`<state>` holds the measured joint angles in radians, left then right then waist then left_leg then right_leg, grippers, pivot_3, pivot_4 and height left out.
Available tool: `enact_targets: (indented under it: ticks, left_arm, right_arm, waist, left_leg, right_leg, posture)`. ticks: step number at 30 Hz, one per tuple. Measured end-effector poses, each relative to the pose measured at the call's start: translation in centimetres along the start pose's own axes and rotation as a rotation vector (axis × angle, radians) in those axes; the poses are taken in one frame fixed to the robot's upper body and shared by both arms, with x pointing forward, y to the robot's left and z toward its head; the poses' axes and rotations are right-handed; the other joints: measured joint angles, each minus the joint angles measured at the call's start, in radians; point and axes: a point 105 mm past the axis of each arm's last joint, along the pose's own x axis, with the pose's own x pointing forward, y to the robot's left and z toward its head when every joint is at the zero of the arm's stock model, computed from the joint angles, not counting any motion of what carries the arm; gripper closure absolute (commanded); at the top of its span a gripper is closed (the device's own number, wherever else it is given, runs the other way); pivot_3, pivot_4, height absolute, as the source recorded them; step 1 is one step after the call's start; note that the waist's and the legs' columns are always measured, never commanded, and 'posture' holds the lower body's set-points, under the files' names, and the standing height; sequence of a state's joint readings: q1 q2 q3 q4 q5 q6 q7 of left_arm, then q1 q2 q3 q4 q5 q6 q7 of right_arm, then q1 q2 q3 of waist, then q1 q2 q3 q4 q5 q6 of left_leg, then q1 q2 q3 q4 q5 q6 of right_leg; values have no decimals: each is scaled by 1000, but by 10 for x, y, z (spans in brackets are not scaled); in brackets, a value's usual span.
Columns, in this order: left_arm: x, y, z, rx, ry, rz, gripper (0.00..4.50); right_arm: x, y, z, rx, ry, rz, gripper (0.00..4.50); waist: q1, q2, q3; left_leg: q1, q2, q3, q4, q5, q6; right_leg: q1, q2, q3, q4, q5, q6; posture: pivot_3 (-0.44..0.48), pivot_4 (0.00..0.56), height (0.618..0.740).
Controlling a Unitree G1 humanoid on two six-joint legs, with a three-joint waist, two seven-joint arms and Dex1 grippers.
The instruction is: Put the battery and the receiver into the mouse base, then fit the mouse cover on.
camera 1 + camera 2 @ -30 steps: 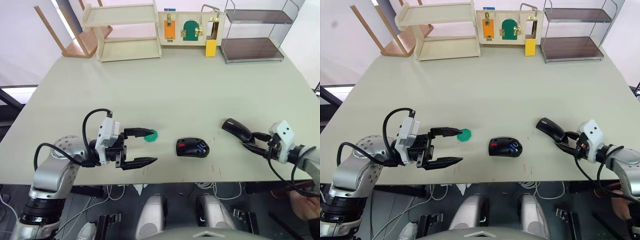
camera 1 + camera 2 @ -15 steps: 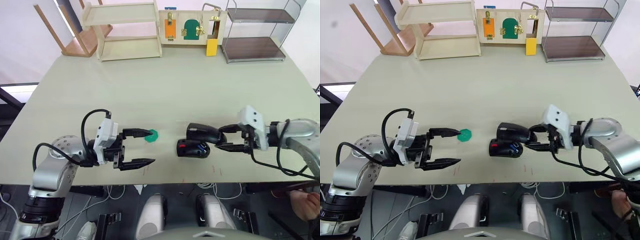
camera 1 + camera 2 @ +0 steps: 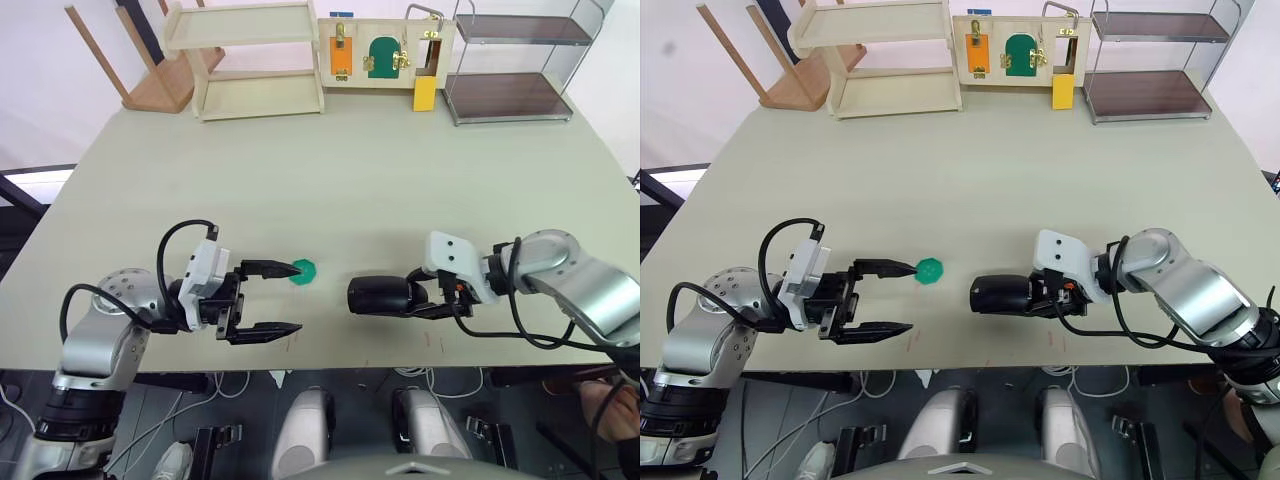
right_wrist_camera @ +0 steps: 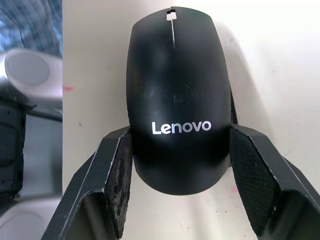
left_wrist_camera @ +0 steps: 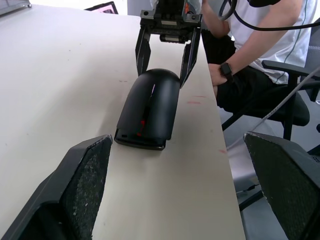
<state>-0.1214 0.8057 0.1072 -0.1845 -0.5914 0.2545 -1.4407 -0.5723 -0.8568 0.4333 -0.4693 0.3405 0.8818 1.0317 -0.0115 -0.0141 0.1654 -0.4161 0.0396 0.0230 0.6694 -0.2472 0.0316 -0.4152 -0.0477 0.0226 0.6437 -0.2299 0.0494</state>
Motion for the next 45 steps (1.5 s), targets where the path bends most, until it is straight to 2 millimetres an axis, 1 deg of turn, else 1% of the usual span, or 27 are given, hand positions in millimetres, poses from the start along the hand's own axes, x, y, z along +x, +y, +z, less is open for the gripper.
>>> enact_targets:
  ticks: [5,13,17,30,43,45]
  left_arm:
    - [0,-1,0,1,3,-10,0]
    - [-1,-2,0,1,6,-18,0]
    - [-1,-2,0,1,6,-18,0]
    - [-1,0,1,1,5,-15,0]
    - [-1,1,2,9,4,-16,0]
    - [-1,2,3,12,4,-16,0]
  right_arm:
    - [3,-5,3,-16,30,-27,1993]
    - [9,-3,0,-37,59,-11,1993]
    - [8,-6,0,-50,73,-15,1993]
    - [5,-10,-11,-39,130,-25,1993]
    - [7,-10,-11,-25,129,-23,1993]
    - [8,-10,-11,-29,127,-23,1159]
  waist:
    - [0,0,0]
    - [-1,0,0]
    - [0,0,0]
    - [0,0,0]
    - [-1,0,0]
    - [-1,0,0]
  left_leg:
    - [0,0,0,0,0,0]
    - [0,0,0,0,0,0]
    - [0,0,0,0,0,0]
    - [0,0,0,0,0,0]
    - [0,0,0,0,0,0]
    - [0,0,0,0,0,0]
  right_leg:
    - [0,0,0,0,0,0]
    - [0,0,0,0,0,0]
    - [0,0,-1,0,0,0]
    - [0,0,-1,0,0,0]
    - [0,0,-1,0,0,0]
    - [0,0,-1,0,0,0]
  posture:
    - [0,150,740]
    - [0,150,740]
    - [0,150,740]
    - [0,150,740]
    - [0,150,740]
    - [0,150,740]
